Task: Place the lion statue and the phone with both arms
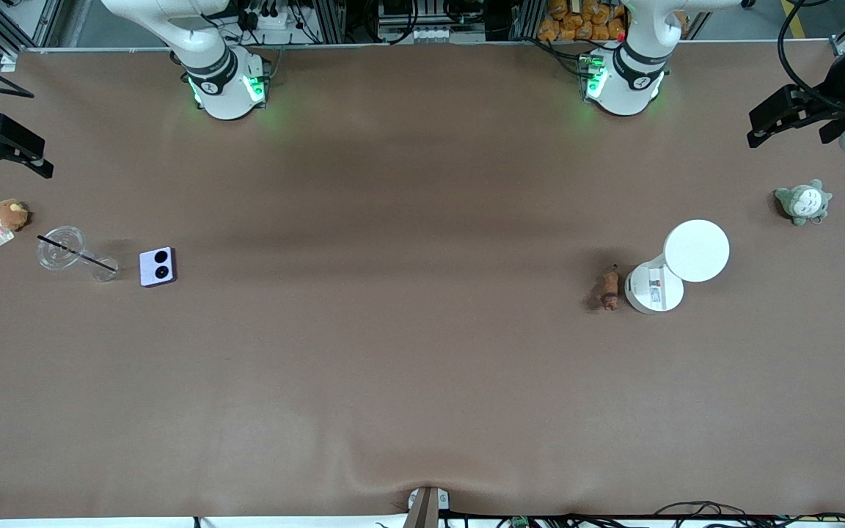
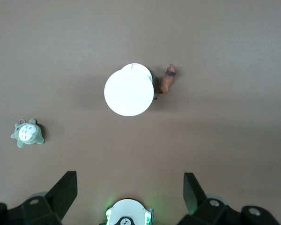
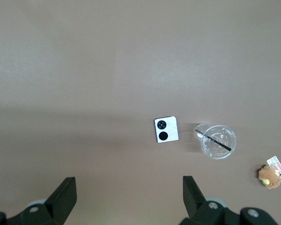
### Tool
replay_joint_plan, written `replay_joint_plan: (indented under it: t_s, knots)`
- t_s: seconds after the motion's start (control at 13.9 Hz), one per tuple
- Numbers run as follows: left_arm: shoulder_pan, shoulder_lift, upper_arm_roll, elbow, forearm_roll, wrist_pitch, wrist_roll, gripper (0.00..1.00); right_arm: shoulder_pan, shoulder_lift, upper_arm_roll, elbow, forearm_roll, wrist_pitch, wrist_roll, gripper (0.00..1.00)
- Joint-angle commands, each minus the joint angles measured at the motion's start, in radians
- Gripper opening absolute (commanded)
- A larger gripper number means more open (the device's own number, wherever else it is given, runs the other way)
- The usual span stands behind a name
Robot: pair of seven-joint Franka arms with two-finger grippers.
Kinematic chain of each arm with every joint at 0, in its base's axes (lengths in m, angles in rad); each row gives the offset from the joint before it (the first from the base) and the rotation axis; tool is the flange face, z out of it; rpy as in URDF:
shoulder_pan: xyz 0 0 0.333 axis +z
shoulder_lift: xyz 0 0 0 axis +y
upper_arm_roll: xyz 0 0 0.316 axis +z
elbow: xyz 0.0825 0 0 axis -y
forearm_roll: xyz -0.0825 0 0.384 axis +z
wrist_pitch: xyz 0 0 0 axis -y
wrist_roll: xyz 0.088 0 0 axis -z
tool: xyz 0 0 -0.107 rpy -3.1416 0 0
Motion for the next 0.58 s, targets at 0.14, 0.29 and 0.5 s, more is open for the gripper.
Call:
replay_joint_plan:
  t_s: [0.14, 0.29, 0.5]
  knots:
    - [0.008, -0.002, -0.001, 0.004, -0.009, -0.014, -0.003, 1.00, -0.010, -0.013, 0.011, -0.006, -0.005, -0.011, 0.009, 1.00]
    - [0.008, -0.002, -0.001, 0.004, -0.009, -0.014, -0.006, 1.00, -0.010, -0.013, 0.011, -0.005, -0.005, -0.017, 0.009, 1.00]
    - [0.016, -0.002, -0.001, 0.004, -0.008, -0.016, -0.011, 1.00, -0.012, -0.013, 0.011, -0.003, -0.005, -0.025, 0.004, 1.00]
